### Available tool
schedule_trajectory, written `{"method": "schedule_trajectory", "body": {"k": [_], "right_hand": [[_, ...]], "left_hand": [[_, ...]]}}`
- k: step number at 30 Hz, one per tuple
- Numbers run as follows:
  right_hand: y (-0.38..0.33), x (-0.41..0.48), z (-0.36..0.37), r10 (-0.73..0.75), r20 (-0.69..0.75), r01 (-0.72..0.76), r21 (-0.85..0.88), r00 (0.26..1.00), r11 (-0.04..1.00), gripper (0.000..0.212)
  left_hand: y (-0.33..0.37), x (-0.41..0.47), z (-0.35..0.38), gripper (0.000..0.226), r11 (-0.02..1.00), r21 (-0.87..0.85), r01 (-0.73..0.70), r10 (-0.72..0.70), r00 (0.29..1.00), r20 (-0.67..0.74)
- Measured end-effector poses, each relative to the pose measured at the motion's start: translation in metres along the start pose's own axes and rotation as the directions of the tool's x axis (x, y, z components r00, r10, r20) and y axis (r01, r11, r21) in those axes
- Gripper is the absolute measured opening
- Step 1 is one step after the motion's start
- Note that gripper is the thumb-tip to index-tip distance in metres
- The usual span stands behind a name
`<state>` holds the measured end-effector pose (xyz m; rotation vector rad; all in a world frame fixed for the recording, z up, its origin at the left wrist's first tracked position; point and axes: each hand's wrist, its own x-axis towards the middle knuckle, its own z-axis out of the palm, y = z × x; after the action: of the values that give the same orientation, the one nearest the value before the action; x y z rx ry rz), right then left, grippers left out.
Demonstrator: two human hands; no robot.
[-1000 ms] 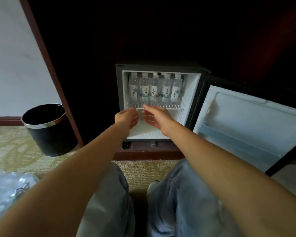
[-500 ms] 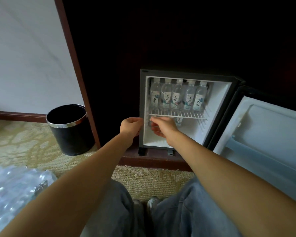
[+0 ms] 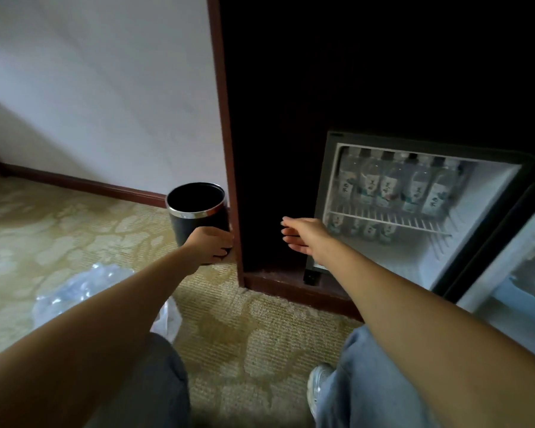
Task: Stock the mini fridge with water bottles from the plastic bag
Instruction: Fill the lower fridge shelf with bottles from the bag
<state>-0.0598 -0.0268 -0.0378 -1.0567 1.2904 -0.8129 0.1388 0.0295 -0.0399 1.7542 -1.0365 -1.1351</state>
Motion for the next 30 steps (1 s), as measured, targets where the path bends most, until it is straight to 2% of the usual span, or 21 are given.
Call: {"method": "schedule_trajectory", "body": {"k": [2,4,7,11,16,20,26,30], "right_hand": [[-0.003,-0.003,0.034,-0.014,0.054,0.014,0.007,0.998,1.0,0.022],[-0.004,-0.004,0.069,-0.013,0.112,0.013,-0.004,0.994,1.0,0.017],[-0.001,-0.007,0.125,0.011,0.209,0.002,-0.059,0.978,0.998,0.013],[0.01,-0.016,0.194,0.055,0.325,-0.004,-0.155,0.944,0.988,0.012],[0.031,-0.031,0.264,0.082,0.429,0.045,-0.279,0.899,0.959,0.029],[0.05,-0.045,0.315,0.114,0.519,0.09,-0.352,0.847,0.932,0.016],[0.062,-0.063,0.359,0.178,0.616,0.225,-0.519,0.767,0.825,0.024],[0.059,-0.051,0.356,0.185,0.606,0.288,-0.597,0.774,0.749,0.022]], "left_hand": [[-0.013,-0.004,-0.021,0.015,0.999,0.048,0.002,-0.001,1.0,-0.019],[-0.03,-0.007,-0.046,0.022,0.995,0.103,0.003,-0.001,1.0,-0.02],[-0.059,-0.012,-0.096,0.024,0.968,0.251,0.026,-0.021,1.0,-0.023],[-0.097,-0.029,-0.171,0.024,0.92,0.38,0.099,-0.027,0.981,-0.19],[-0.134,-0.07,-0.231,0.021,0.888,0.431,0.163,-0.041,0.96,-0.278],[-0.16,-0.104,-0.258,0.023,0.848,0.496,0.188,-0.045,0.957,-0.286],[-0.176,-0.114,-0.271,0.028,0.832,0.516,0.202,-0.069,0.962,-0.266],[-0.169,-0.092,-0.261,0.03,0.844,0.516,0.148,-0.022,0.97,-0.241]]}}
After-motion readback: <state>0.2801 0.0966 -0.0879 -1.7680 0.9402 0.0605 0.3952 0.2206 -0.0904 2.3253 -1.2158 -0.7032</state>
